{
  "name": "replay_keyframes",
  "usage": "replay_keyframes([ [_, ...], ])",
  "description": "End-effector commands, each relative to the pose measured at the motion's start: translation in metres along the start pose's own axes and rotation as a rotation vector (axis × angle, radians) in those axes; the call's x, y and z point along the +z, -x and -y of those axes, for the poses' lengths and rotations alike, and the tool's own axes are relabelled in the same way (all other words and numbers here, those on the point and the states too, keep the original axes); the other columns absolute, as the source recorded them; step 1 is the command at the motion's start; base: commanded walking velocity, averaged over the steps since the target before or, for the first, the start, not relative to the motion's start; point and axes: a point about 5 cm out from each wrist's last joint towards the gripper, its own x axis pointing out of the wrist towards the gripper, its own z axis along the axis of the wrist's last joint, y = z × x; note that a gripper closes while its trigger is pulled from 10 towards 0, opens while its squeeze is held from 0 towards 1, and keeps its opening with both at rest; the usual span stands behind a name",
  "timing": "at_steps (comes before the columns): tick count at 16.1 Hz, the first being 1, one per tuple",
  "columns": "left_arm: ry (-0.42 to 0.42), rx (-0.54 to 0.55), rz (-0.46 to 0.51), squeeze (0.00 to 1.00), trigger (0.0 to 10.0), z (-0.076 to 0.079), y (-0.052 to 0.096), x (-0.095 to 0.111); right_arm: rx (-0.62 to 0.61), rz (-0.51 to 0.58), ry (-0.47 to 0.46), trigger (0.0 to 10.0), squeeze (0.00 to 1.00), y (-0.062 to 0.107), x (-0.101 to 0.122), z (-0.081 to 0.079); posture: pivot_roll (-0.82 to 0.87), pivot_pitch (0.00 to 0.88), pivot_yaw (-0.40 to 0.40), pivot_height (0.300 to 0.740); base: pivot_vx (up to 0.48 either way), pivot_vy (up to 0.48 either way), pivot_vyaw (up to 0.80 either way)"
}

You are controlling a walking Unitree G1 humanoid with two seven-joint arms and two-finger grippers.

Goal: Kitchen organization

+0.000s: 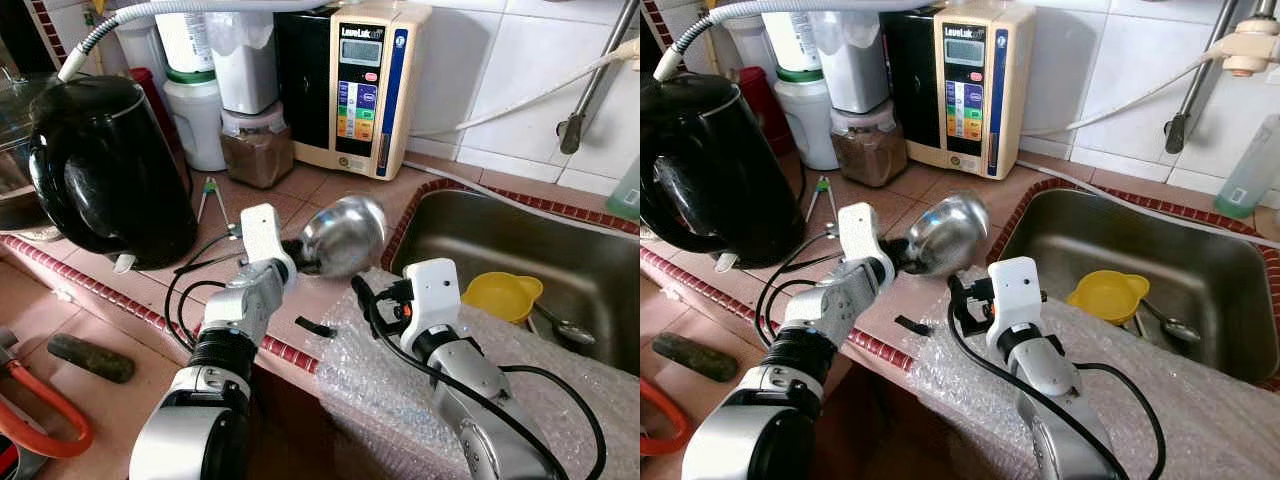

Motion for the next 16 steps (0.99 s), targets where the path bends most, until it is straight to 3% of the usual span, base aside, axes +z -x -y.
replay_keyframes([
  [1,0.02,-0.018,0.06,0.0,0.0,0.006,0.0,0.014,-0.011,0.016,0.005,10.0,1.0,-0.001,0.003,0.002,0.02,0.0,0.062,0.74,0.0,0.0,0.0],
  [8,0.057,-0.047,0.103,0.0,0.0,0.009,0.002,0.018,-0.014,0.017,0.005,10.0,1.0,-0.001,0.004,0.002,0.02,0.0,0.062,0.74,0.0,0.0,0.0],
  [9,0.072,-0.057,0.191,1.0,10.0,0.008,0.004,0.029,-0.013,0.017,0.004,10.0,1.0,-0.001,0.004,0.002,0.02,0.0,0.062,0.74,0.0,0.0,0.0],
  [13,0.12,-0.116,0.328,1.0,10.0,0.01,0.009,0.05,-0.01,0.017,0.003,10.0,1.0,-0.002,0.004,0.002,0.02,0.0,0.062,0.74,0.0,0.0,0.0],
  [16,-0.004,-0.157,0.442,1.0,10.0,0.012,0.016,0.057,-0.01,0.018,0.002,10.0,1.0,-0.003,0.004,0.001,0.02,0.0,0.063,0.74,0.0,0.0,0.0],
])
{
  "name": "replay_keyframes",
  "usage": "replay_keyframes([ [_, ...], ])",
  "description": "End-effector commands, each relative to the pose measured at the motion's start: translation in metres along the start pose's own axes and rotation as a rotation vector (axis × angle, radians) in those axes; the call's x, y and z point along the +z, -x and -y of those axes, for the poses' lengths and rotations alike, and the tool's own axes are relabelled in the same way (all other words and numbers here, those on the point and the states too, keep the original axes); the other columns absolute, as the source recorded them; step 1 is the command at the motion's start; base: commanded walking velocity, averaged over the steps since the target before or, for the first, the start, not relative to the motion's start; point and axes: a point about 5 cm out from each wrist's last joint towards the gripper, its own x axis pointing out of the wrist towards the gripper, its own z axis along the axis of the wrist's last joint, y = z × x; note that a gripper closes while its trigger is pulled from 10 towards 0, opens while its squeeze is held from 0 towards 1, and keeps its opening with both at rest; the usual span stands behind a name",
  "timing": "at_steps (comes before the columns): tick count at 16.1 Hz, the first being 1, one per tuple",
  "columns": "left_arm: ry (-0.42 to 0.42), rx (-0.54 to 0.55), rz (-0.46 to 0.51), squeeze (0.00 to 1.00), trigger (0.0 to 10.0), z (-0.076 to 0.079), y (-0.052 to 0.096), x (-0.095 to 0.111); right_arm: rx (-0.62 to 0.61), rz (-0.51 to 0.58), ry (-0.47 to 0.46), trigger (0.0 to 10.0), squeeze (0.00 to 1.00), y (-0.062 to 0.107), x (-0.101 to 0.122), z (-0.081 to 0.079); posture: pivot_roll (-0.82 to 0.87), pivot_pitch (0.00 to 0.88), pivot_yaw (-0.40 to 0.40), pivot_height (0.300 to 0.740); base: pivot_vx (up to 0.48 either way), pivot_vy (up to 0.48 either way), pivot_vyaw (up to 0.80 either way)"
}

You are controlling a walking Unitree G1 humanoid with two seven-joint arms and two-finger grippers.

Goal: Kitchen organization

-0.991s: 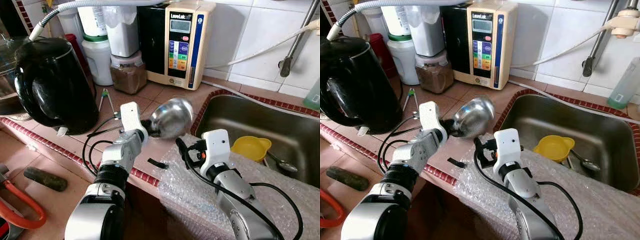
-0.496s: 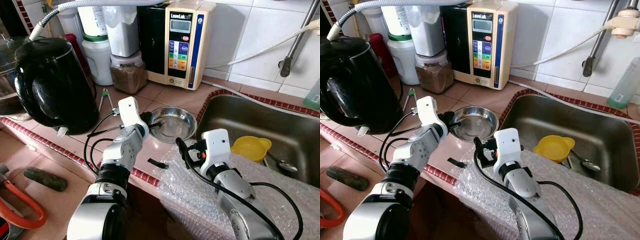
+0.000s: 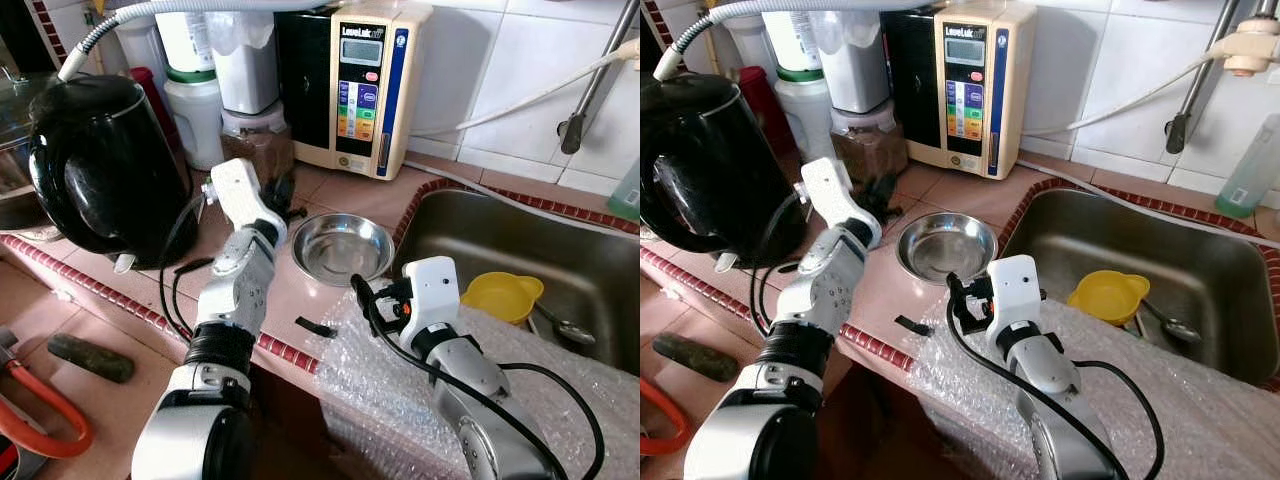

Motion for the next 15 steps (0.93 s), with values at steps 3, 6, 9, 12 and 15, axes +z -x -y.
replay_keyframes([
  [3,-0.178,-0.096,0.096,1.0,10.0,0.007,0.008,0.005,-0.012,0.011,0.002,10.0,1.0,-0.001,0.002,0.002,0.02,0.0,0.063,0.74,0.0,0.0,0.0],
  [6,-0.297,-0.126,0.144,1.0,10.0,0.005,0.014,0.004,-0.01,0.011,0.009,10.0,1.0,-0.001,0.002,0.003,0.02,0.0,0.059,0.74,0.0,0.0,0.0],
  [9,-0.412,-0.116,0.162,1.0,10.0,-0.003,0.019,0.001,-0.009,0.01,0.012,10.0,1.0,-0.001,0.001,0.003,0.03,0.0,0.06,0.74,0.0,0.0,0.0],
  [12,-0.374,-0.101,-0.036,1.0,10.0,-0.012,0.022,-0.026,-0.004,0.01,0.011,10.0,1.0,0.0,0.001,0.002,0.03,0.0,0.061,0.74,0.0,0.0,0.0],
  [15,-0.298,-0.046,-0.257,1.0,10.0,-0.022,0.028,-0.053,-0.001,0.007,0.012,10.0,1.0,0.0,0.001,0.002,0.02,0.0,0.059,0.74,0.0,0.0,0.0],
])
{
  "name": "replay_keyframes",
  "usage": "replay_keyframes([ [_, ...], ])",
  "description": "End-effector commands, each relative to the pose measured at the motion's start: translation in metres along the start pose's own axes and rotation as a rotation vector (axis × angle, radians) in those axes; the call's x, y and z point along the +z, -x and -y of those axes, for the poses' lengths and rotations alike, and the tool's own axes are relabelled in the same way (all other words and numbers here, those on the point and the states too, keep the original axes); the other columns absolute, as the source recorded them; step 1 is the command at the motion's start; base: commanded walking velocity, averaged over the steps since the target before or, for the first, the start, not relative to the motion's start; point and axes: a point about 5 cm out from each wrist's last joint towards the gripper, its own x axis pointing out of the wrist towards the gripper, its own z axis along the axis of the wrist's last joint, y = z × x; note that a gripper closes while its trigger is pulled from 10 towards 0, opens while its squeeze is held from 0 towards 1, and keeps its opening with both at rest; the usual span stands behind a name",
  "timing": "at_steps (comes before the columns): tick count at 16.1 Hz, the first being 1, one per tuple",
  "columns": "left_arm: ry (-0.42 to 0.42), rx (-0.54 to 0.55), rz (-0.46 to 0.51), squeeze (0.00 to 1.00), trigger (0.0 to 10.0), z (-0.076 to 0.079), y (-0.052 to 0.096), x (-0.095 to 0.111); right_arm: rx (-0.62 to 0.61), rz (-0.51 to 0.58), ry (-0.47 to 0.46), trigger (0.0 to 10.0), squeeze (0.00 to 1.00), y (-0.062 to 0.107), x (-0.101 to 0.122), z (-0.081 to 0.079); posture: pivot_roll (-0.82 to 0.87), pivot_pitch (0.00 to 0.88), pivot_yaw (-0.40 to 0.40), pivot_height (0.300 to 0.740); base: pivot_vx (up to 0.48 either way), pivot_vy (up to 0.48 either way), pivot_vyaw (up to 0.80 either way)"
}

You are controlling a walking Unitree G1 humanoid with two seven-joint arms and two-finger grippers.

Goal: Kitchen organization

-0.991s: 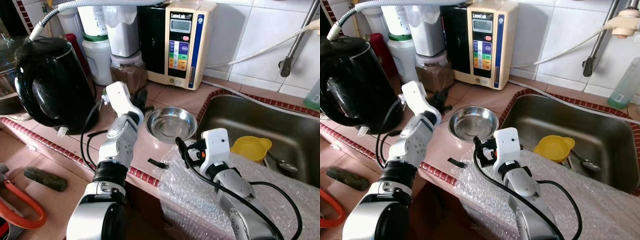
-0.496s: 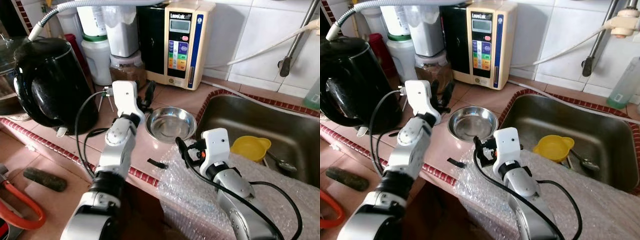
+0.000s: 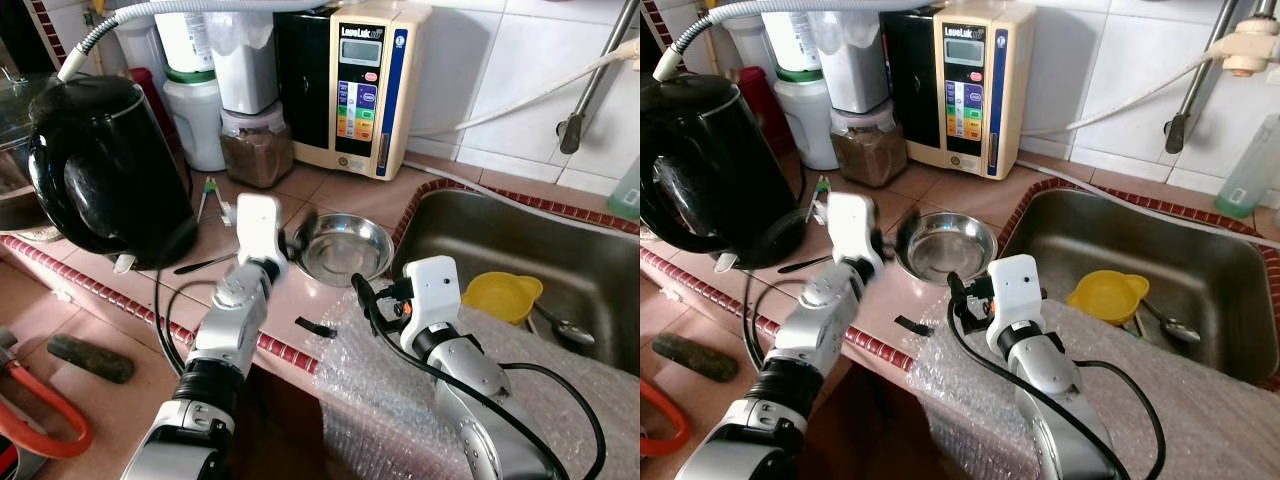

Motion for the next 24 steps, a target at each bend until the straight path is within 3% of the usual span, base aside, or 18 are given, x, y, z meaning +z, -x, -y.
replay_keyframes([
  [1,0.031,0.009,-0.036,1.0,10.0,-0.003,0.0,-0.003,-0.002,0.001,0.004,10.0,1.0,0.0,0.0,0.001,0.03,0.0,0.059,0.74,0.0,0.0,0.0],
  [4,0.129,0.054,-0.104,1.0,10.0,-0.003,-0.004,-0.004,0.0,-0.003,0.007,10.0,1.0,0.001,0.0,0.0,0.02,0.0,0.062,0.74,0.0,0.0,0.0],
  [6,0.087,0.069,-0.14,1.0,10.0,-0.005,-0.004,-0.005,-0.002,-0.004,0.008,10.0,1.0,0.001,0.0,0.0,0.02,0.0,0.062,0.74,0.0,0.0,0.0],
  [11,0.086,0.103,-0.189,1.0,10.0,-0.007,-0.005,-0.009,-0.004,-0.005,0.006,10.0,1.0,0.002,0.0,0.0,0.02,0.0,0.062,0.74,0.0,0.0,0.0],
  [12,0.072,0.077,-0.265,0.0,10.0,-0.004,-0.003,-0.018,-0.001,-0.004,0.006,10.0,1.0,0.002,0.0,0.0,0.02,0.0,0.062,0.74,0.0,0.0,0.0],
  [14,0.085,0.063,-0.298,0.0,10.0,-0.002,-0.002,-0.021,-0.001,-0.004,0.006,10.0,1.0,0.002,0.0,0.0,0.02,0.0,0.061,0.74,0.0,0.0,0.0],
  [15,0.089,0.06,-0.311,0.0,0.0,-0.001,-0.002,-0.022,-0.001,-0.005,0.006,10.0,1.0,0.002,0.0,0.0,0.02,0.0,0.061,0.74,0.0,0.0,0.0],
  [24,0.367,0.111,-0.27,0.0,0.0,-0.001,-0.007,-0.007,-0.003,-0.005,0.009,10.0,1.0,0.002,0.0,0.003,0.02,0.0,0.056,0.74,0.0,0.0,0.0],
])
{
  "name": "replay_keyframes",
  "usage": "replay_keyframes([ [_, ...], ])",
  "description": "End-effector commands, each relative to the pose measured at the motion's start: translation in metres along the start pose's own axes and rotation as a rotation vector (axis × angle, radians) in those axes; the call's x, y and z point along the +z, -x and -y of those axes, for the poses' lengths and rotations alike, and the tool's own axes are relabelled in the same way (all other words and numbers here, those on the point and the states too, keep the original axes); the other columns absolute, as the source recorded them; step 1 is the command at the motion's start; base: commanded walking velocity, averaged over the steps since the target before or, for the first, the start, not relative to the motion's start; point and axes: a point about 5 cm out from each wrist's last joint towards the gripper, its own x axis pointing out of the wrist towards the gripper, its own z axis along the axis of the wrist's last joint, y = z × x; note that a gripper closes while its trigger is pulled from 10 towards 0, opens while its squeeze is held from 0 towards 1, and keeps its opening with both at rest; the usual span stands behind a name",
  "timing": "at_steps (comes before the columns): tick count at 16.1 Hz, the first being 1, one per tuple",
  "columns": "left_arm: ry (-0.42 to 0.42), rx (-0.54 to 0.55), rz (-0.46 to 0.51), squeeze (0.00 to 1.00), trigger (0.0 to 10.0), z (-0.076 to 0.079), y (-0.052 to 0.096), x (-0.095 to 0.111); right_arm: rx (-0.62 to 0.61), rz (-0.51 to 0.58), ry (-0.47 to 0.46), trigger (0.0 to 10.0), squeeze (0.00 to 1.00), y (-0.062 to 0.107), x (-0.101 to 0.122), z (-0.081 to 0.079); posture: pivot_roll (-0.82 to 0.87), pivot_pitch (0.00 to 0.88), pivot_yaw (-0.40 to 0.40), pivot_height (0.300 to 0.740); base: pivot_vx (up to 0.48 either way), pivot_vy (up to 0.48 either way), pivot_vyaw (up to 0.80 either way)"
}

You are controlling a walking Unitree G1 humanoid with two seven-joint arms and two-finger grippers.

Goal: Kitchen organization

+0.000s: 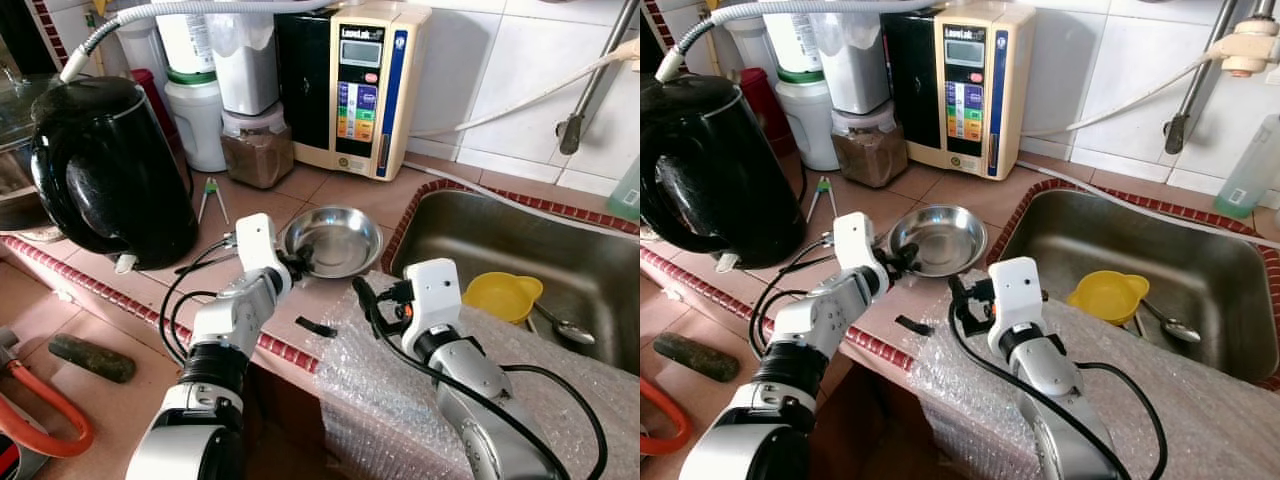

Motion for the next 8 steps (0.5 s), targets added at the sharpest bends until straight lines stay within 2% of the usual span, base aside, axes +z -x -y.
replay_keyframes([
  [1,0.018,0.01,-0.006,0.0,0.0,0.0011,-0.0006,0.0036,0.001,0.005,0.002,10.0,1.0,-0.0001,0.0026,0.0011,0.02,0.0,0.056,0.74,0.0,0.0,0.0],
  [5,0.044,0.008,-0.001,0.0,0.0,0.002,-0.0006,0.0058,0.01,0.006,0.002,10.0,1.0,-0.002,0.003,-0.0007,0.02,0.0,0.054,0.74,0.0,0.0,0.0],
  [8,0.062,0.013,0.008,0.0,0.0,0.002,-0.0009,0.0066,0.065,0.0,-0.032,10.0,1.0,-0.0019,0.0035,-0.0061,0.02,0.0,0.053,0.74,0.0,0.0,0.0],
])
